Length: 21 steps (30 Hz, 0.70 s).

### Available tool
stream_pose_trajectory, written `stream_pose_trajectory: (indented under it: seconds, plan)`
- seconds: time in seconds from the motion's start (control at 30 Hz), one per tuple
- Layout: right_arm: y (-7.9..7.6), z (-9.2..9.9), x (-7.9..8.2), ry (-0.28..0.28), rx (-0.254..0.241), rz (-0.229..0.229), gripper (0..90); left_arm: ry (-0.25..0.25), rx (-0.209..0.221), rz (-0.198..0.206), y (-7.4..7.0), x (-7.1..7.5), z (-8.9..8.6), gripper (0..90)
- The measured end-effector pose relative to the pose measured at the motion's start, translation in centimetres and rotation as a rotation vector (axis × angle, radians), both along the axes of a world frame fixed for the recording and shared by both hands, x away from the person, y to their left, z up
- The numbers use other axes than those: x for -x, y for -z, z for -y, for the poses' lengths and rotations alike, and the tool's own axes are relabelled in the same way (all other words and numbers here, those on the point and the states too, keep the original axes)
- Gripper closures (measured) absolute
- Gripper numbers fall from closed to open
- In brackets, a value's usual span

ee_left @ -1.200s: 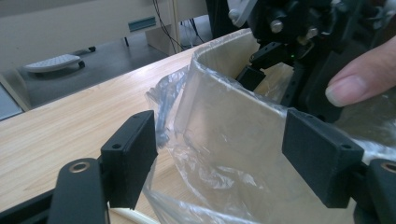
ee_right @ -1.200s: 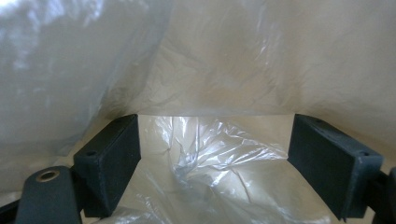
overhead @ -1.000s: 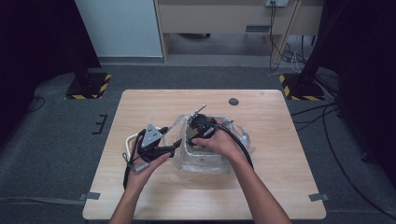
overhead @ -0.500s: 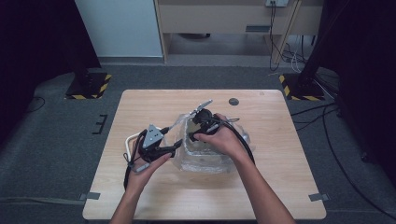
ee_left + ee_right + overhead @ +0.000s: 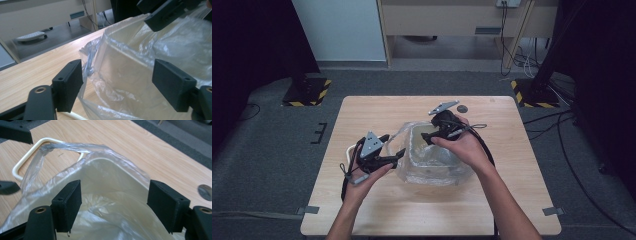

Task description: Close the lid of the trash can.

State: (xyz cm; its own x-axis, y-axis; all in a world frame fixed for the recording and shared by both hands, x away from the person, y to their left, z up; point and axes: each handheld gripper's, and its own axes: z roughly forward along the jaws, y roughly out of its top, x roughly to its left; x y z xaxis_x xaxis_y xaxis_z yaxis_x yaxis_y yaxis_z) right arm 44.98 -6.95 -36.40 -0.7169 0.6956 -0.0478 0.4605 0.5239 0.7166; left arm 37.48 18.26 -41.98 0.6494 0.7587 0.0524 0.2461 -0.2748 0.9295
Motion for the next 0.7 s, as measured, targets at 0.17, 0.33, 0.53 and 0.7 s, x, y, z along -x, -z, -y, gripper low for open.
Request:
stream_pose_trajectory:
  seconds: [0.17, 0.33, 0.53, 0.7]
  plan:
    - [-0.8, 2.2, 0.6, 0.015, -0.022, 0.025, 29.2, -0.018, 0.011, -0.004, -0.8, -0.3, -0.4, 19.4]
    - [-0.8, 4.5, 0.9, 0.038, -0.035, 0.027, 34.4, -0.065, 0.009, -0.037, -1.3, -1.1, -2.1, 13.4]
    - [-0.4, 7.1, 1.3, 0.077, -0.071, 0.034, 39.8, -0.101, 0.002, -0.060, -1.1, -1.9, -5.0, 10.6]
    - [0.0, 8.4, 1.6, 0.089, -0.075, 0.039, 40.7, -0.150, -0.012, -0.071, -0.6, -2.2, -7.5, 10.2]
